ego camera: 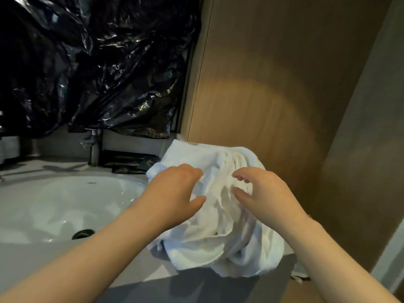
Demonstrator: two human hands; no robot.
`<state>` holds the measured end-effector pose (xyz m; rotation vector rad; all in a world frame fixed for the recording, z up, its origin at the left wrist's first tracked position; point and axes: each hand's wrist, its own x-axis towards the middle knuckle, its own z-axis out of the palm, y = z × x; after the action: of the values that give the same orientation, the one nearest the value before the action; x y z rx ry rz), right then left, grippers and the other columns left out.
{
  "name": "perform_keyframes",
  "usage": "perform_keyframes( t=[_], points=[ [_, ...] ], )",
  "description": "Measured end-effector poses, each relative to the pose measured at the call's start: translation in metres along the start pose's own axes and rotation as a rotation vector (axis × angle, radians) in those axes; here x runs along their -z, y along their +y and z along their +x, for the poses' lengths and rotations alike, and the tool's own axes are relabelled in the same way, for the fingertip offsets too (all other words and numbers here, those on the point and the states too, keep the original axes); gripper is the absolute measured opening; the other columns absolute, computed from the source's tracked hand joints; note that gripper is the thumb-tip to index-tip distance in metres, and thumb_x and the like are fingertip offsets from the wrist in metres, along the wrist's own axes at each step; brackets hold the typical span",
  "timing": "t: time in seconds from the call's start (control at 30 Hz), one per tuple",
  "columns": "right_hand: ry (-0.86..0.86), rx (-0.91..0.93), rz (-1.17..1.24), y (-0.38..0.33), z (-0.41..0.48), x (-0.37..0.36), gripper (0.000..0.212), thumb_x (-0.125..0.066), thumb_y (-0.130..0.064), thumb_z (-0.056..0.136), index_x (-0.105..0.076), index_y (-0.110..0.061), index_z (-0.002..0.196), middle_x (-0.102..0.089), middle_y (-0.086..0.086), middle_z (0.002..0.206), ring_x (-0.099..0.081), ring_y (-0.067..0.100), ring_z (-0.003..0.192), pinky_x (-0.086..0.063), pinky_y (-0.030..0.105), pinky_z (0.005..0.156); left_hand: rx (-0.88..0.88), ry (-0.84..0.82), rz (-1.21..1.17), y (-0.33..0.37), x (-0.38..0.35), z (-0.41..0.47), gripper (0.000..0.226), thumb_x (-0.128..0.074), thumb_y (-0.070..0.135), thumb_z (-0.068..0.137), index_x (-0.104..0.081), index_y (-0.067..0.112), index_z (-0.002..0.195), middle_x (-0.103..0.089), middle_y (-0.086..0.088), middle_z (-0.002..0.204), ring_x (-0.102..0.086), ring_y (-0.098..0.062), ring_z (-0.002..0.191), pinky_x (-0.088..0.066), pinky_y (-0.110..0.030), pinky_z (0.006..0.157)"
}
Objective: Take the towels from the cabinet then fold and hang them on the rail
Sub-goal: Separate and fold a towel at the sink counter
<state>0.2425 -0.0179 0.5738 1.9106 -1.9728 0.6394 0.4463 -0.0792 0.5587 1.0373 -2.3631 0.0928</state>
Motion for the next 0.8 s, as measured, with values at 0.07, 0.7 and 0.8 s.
perform_keyframes(
  t=[0.07,0.7,0.8],
  points=[
    [0.020,0.011,0.017,-0.003,0.011,-0.003,0.033,-0.059,-0.039,0.093,-0.060,-0.034,0.125,-0.063,-0.017,0.118,-0.059,0.004,0.104,-0.051,0.027,0.088,0.018,-0.010,0.002,-0.008,0.000,0.003,0.045,-0.053,0.048,0.091,-0.054,0.019,0.126,-0.057,0.002,0.127,-0.054,-0.017,0.114,-0.043,-0.034,0.095],
    [-0.023,0.105,0.179,0.046,-0.007,-0.001,0.032,-0.059,-0.046,0.092,-0.059,-0.040,0.124,-0.058,-0.025,0.119,-0.050,-0.006,0.100,-0.038,0.013,0.085,0.119,0.035,-0.018,0.017,-0.009,-0.019,0.051,-0.051,0.059,0.089,-0.056,0.024,0.126,-0.061,0.009,0.125,-0.056,-0.012,0.113,-0.046,-0.029,0.092],
    [-0.066,0.089,0.176,0.062,-0.020,-0.004,0.033,-0.058,-0.050,0.091,-0.056,-0.044,0.124,-0.057,-0.027,0.120,-0.051,-0.006,0.094,-0.034,0.007,0.079,0.101,0.066,-0.051,0.030,-0.015,-0.018,0.050,-0.053,0.058,0.088,-0.057,0.027,0.127,-0.059,0.013,0.127,-0.053,-0.008,0.116,-0.040,-0.021,0.088]
  ],
)
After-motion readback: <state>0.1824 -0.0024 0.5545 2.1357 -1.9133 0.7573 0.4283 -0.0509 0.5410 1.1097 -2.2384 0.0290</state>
